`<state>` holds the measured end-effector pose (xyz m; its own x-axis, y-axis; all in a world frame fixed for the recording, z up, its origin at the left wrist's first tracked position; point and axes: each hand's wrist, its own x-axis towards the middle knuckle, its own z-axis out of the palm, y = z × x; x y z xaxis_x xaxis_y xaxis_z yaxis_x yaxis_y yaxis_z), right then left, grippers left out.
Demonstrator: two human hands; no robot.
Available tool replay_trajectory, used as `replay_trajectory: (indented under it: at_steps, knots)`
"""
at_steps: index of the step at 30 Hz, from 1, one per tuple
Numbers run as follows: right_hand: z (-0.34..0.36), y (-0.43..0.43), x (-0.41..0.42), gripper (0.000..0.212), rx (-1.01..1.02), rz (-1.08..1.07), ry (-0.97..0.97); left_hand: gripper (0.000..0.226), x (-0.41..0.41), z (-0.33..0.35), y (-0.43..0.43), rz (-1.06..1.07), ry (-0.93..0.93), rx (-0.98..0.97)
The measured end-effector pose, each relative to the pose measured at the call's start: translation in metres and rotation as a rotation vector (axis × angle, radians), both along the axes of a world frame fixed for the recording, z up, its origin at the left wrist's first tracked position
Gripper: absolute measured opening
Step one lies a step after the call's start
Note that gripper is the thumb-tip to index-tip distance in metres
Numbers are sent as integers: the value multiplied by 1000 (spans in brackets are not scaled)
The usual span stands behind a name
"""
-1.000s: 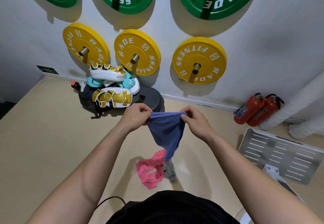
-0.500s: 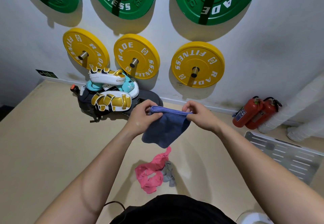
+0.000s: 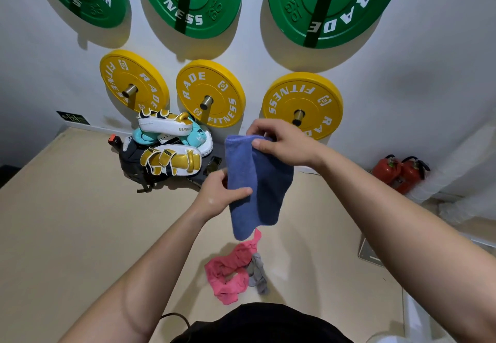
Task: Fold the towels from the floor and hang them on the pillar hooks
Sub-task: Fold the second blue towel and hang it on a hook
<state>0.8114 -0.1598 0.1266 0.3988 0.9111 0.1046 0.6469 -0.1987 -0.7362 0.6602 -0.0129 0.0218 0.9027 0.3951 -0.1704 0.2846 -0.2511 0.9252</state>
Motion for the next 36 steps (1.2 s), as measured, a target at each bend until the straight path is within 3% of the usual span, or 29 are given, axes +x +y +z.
replay_trajectory:
  at_steps: [5, 9, 14, 19, 21, 25, 28, 31, 36]
  knots:
    - [24, -3, 21, 12, 150, -136, 30, 21, -5, -34, -11, -2, 127, 4]
    - [17, -16, 42, 12, 249, -349, 24, 37, -11, -44, -9, 9, 142, 19]
    - [-20, -46, 59, 7, 245, -627, 0, 36, -22, -36, 30, 217, 61, -225]
    - [-68, -64, 40, 6, 161, -735, 102, 26, -18, -16, 45, 445, -95, -460]
    - [-81, -61, 25, 10, 176, -778, 183, 24, -9, -12, 42, 553, -146, -382]
    - [-90, -54, -4, 12, 333, -915, 262, 17, 1, -12, 29, 690, -134, 95]
    - [-93, -52, -14, 16, 362, -941, 236, 21, 1, -18, 27, 700, -47, 325]
    - [-102, -56, -13, 25, 290, -912, 216, 28, -1, -20, 33, 679, -16, 368]
    - [-121, -62, -11, 16, 229, -1050, 178, 37, 0, -19, 33, 705, -40, 300]
